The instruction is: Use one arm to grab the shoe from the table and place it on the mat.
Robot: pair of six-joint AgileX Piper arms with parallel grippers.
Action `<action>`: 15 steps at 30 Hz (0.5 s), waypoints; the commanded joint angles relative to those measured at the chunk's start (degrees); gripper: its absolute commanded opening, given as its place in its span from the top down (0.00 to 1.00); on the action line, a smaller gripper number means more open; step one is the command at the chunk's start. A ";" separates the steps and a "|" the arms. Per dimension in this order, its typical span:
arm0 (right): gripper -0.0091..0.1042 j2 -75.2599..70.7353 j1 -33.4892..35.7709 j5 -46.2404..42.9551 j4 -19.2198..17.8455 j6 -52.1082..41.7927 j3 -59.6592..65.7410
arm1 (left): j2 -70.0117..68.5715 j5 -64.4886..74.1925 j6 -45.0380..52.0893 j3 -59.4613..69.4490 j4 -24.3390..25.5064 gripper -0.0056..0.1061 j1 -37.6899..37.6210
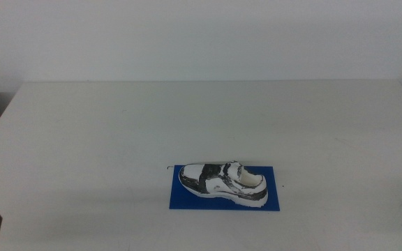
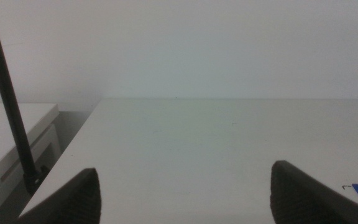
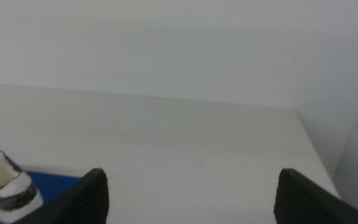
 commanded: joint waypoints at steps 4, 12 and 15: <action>0.23 0.20 0.05 -10.04 -1.88 -0.65 1.03 | 0.11 -4.67 -0.70 0.29 -0.74 0.11 -0.29; 0.23 0.16 0.05 -10.04 -4.41 -0.65 7.53 | 0.11 -4.67 -0.70 0.29 -0.74 0.11 -0.29; 0.23 0.16 0.05 -10.05 -4.75 -0.65 9.05 | 0.11 -4.67 -0.70 0.29 -0.74 0.11 -0.29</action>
